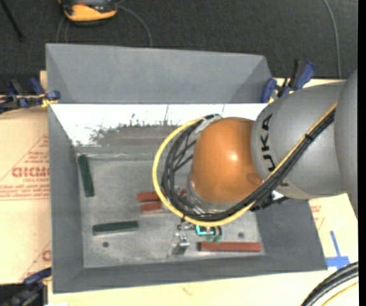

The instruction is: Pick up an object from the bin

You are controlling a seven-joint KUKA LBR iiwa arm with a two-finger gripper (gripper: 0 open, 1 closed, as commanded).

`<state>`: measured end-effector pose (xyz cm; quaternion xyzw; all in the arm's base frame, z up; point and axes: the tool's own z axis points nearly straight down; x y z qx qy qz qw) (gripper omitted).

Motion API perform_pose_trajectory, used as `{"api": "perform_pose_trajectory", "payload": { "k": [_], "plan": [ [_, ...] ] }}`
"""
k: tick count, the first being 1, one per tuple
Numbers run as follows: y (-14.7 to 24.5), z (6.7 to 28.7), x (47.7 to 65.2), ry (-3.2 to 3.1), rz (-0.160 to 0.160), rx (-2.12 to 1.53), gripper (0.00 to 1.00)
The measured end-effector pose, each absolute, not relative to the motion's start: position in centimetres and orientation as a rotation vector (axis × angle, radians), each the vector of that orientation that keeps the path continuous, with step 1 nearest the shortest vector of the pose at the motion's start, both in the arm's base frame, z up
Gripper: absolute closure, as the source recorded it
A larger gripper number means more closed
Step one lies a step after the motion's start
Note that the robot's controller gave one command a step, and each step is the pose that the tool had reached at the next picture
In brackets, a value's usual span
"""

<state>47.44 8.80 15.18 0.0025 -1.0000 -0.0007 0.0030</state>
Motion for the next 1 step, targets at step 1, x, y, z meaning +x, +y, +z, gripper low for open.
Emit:
{"api": "perform_pose_trajectory", "payload": {
  "k": [1],
  "plan": [
    [8.79, 15.52, 47.65, -3.143, -0.004, 0.003, 0.00]
  ]
}}
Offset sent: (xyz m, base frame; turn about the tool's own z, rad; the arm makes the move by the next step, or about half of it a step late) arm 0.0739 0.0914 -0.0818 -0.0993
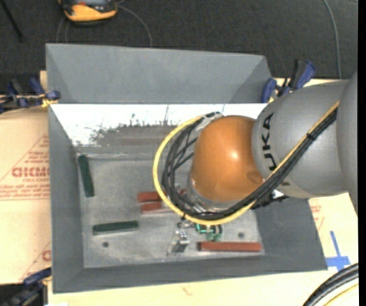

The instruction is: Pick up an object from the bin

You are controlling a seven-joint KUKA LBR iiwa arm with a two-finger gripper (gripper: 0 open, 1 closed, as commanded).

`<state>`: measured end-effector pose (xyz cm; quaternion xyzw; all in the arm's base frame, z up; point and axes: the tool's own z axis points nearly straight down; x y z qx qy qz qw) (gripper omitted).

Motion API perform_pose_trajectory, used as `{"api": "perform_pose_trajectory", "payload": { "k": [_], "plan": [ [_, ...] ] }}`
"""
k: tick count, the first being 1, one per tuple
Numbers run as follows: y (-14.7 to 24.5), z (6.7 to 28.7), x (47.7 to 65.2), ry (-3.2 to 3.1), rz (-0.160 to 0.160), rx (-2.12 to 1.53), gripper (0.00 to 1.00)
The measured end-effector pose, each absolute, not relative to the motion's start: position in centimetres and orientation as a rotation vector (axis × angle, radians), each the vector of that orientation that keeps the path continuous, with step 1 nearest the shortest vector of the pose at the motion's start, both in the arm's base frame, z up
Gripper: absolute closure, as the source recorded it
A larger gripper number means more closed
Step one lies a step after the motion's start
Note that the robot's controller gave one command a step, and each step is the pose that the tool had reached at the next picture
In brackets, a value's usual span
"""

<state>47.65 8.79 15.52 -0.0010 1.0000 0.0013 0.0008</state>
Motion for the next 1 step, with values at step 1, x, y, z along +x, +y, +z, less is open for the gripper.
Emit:
{"api": "perform_pose_trajectory", "payload": {
  "k": [1],
  "plan": [
    [9.03, 15.33, 47.99, 3.138, 0.003, -0.008, 0.00]
  ]
}}
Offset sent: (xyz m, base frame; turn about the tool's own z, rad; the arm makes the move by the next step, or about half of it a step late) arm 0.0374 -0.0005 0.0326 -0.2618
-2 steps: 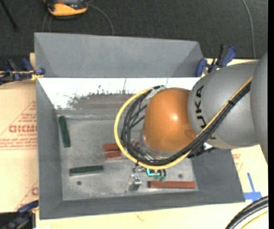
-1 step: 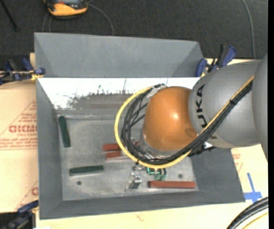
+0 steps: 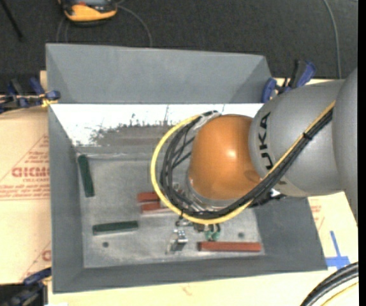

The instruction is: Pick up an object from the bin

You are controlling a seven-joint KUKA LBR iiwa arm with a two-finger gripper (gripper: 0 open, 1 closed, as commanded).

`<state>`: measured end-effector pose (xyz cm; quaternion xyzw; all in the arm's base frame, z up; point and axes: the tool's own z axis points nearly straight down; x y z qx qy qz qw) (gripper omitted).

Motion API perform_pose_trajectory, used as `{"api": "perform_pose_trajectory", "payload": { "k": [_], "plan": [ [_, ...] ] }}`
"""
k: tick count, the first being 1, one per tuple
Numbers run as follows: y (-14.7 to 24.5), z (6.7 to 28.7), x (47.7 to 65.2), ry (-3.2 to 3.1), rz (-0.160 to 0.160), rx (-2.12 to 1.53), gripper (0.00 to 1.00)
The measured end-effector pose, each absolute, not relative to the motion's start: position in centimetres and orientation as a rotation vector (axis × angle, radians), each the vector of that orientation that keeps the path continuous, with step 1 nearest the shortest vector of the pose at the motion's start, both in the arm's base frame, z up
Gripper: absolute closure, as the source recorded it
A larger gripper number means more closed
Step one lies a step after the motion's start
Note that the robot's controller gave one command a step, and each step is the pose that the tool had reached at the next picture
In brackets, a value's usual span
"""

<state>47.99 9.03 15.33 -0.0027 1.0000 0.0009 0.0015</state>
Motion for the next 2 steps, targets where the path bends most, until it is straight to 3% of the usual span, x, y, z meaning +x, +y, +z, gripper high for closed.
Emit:
{"api": "perform_pose_trajectory", "payload": {
  "k": [1, 2],
  "plan": [
    [10.1, 14.4, 49.2, 3.134, 0.001, -0.028, 0.00],
    [5.3, 15.2, 47.4, 3.126, -0.003, -0.288, 1.00]
  ]
}}
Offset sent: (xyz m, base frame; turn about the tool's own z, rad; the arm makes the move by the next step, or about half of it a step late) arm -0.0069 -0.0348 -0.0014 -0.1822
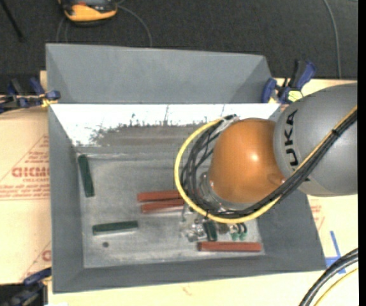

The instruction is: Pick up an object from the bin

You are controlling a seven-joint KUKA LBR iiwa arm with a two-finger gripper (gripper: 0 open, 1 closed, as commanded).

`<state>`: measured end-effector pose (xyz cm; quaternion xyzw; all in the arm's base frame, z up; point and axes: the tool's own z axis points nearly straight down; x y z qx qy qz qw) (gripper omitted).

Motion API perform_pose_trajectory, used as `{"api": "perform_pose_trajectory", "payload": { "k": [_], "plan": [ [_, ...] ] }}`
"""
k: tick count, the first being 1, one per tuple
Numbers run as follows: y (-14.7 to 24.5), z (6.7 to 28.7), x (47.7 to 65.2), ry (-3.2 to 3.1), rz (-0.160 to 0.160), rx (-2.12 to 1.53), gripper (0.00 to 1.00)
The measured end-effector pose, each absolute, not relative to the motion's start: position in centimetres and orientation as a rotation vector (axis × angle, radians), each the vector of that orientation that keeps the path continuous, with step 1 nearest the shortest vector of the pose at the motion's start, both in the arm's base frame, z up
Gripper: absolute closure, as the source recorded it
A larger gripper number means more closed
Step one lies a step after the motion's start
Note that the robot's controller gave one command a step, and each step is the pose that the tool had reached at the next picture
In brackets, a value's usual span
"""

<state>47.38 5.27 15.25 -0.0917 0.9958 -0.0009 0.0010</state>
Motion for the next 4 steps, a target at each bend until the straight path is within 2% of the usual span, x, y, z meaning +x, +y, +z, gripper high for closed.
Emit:
{"api": "perform_pose_trajectory", "payload": {
  "k": [1, 2, 3, 4],
  "plan": [
    [5.4, 15.2, 47.4, 3.127, -0.001, -0.289, 1.00],
    [5.1, 19.3, 47.9, 3.116, -0.001, -0.419, 1.00],
    [-0.4, 21.9, 47.9, 3.119, 0.002, -0.338, 1.00],
    [-2.4, 21.5, 48.6, 3.131, -0.005, -0.225, 1.00]
  ]
}}
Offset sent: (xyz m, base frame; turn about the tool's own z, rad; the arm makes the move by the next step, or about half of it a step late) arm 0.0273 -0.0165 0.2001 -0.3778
